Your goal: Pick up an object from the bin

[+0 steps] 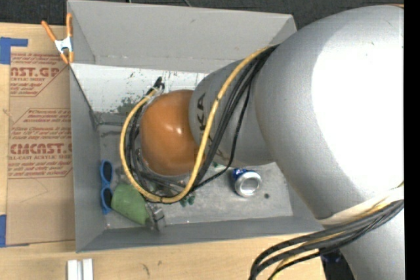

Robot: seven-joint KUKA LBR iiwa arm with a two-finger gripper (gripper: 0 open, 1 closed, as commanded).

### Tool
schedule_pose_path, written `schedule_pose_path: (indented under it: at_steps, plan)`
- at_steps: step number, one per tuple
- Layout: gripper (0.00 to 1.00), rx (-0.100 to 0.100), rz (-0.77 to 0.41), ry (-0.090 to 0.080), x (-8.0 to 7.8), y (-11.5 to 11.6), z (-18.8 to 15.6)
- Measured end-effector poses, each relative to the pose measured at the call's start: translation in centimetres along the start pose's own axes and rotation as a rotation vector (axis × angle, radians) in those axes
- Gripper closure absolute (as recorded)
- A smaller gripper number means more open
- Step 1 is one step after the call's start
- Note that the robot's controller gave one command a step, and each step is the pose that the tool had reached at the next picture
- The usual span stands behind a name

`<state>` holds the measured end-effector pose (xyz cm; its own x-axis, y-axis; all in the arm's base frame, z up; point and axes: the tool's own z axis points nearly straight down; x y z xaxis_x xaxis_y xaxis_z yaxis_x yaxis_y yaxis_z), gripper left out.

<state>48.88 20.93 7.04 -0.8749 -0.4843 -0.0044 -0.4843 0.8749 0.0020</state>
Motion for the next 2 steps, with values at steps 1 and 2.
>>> schedule_pose_path:
  at_steps: [1, 2]
  plan:
    - [1.00, 0.007, 0.005, -0.006, -0.2, -0.5, -0.3]
    - [1.00, 0.002, -0.008, -0.008, -1.8, 2.3, -22.6]
